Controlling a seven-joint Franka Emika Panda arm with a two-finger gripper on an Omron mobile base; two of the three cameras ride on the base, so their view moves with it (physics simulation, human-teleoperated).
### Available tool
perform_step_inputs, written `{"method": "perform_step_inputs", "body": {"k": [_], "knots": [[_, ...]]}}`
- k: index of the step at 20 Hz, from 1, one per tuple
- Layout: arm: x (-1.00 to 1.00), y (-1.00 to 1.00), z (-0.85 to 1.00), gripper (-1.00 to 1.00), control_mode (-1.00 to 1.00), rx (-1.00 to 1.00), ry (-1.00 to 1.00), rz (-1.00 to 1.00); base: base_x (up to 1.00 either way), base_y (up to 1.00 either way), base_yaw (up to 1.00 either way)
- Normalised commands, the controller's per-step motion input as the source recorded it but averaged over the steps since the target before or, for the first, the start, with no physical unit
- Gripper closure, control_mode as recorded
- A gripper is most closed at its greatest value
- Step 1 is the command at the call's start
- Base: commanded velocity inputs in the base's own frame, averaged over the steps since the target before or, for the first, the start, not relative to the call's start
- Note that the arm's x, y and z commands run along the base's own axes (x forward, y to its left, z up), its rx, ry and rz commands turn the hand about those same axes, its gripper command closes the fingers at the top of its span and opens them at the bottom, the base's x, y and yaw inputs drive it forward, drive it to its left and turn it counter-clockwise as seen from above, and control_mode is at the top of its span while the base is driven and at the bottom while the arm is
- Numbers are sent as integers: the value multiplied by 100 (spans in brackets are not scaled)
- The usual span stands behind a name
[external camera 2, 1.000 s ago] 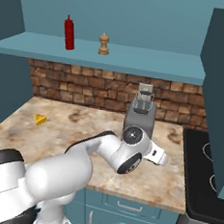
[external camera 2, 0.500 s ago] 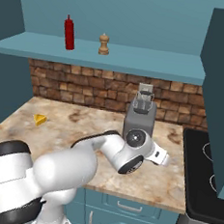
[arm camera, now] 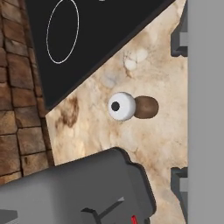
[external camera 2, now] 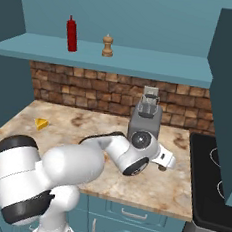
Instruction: There are various items on the counter. Only move the condiments/shakers into the cabinet.
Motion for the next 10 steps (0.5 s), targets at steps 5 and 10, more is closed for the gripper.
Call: {"method": "perform_step_inputs", "body": {"k": [5,10], "knots": [[22,0,-9,-100,-100,0,0,0,0,0,0],[5,-17,-15,-100,-100,0,0,0,0,0,0]]}}
